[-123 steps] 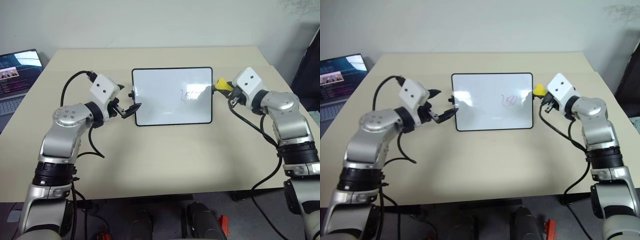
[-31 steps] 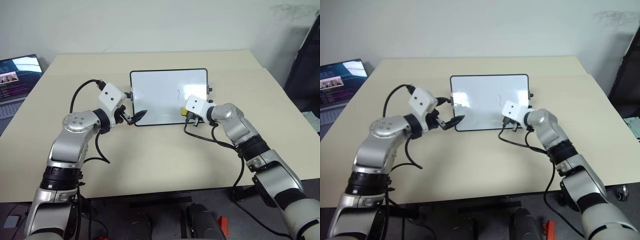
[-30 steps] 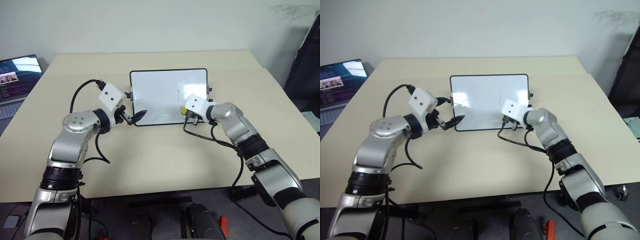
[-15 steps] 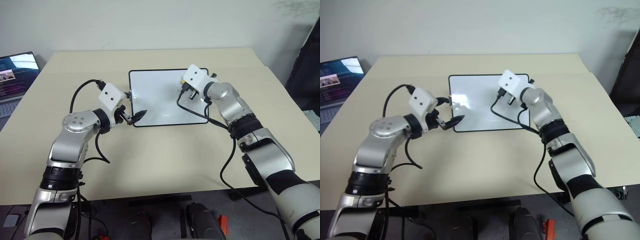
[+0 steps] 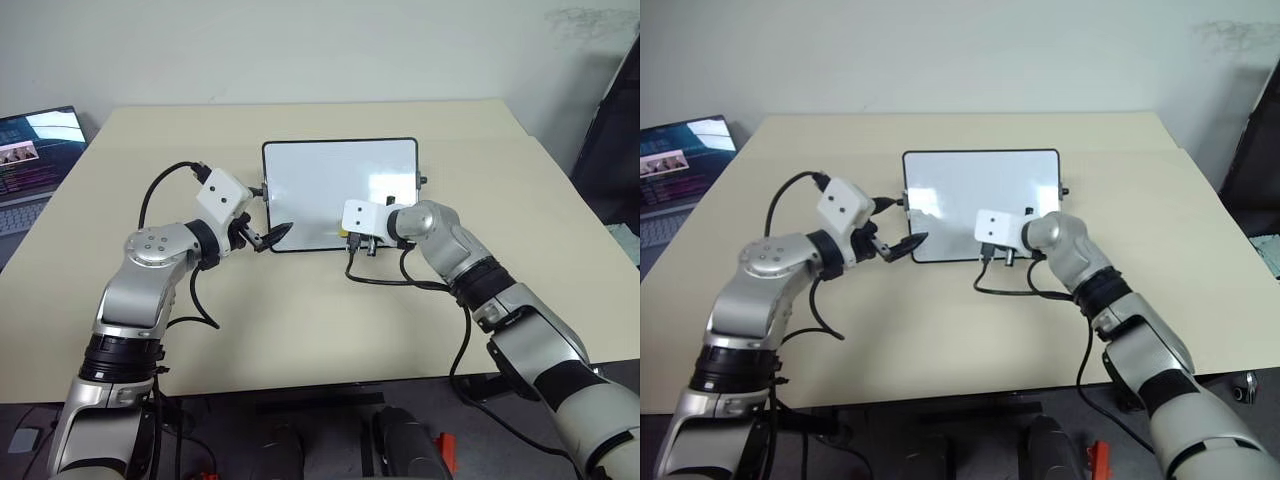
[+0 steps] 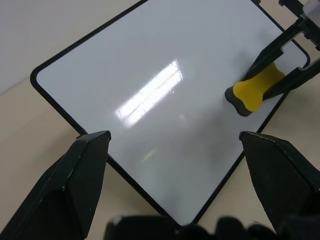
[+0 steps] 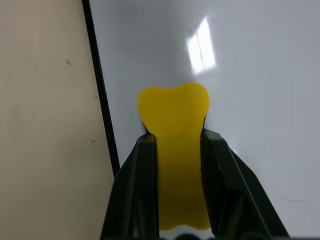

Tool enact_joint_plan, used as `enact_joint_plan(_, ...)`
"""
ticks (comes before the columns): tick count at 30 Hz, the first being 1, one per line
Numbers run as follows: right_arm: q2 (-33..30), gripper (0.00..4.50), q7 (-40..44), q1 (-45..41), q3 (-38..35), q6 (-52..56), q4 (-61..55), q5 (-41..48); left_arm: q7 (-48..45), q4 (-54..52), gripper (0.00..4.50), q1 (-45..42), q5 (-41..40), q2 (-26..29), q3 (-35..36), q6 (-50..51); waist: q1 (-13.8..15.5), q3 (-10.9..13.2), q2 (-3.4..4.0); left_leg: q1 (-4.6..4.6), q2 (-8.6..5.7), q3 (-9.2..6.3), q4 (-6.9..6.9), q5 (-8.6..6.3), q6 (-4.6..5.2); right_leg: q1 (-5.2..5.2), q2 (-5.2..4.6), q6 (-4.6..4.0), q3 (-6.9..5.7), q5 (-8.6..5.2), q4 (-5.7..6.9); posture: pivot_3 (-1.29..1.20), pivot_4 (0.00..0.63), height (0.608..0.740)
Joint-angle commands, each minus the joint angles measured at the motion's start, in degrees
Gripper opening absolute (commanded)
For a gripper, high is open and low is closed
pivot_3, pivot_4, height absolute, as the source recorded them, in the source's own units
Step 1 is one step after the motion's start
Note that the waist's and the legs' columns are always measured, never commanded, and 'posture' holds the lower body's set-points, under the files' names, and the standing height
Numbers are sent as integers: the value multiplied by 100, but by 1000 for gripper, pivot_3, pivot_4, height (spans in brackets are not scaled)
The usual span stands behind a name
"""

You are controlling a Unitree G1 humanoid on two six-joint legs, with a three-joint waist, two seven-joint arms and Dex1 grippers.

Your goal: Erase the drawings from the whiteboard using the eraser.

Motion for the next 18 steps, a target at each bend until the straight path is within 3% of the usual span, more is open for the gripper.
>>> enact_joint_plan(1,-139,768,-820,-384,-459,257,635,-106,6,-164,4500,-120,8,54,95,-36,4,0,1,0,0,0,3,2,1,0,0,-1,0,0,1,0,150,740)
enact_joint_plan(5,-264,702,-1590,-751,-824,184,1111,-32,-24,-163,4500,-126,3,65,87,-44,70,0,0,-1,-1,0,5,13,10,0,0,-24,1,-12,1,0,150,740)
enact_joint_plan(10,-540,698,-1413,-737,-1012,108,946,78,-44,-157,4500,-150,5,67,76,-48,98,0,0,-10,-1,0,1,11,9,-2,0,-24,2,-12,-4,0,150,740)
enact_joint_plan(14,-1137,697,211,87,-1526,617,-1333,1044,-263,-362,4500,-87,-140,110,36,44,139,2,3,-53,-2,-25,-7,8,7,-19,1,14,-17,10,-33,0,150,740)
enact_joint_plan(18,-1752,694,675,694,-2138,1652,-2842,1543,-571,-683,4500,-11,-412,92,-22,295,132,14,22,-137,-9,-18,-1,-8,-16,-85,-9,-2,-14,25,-51,0,150,740)
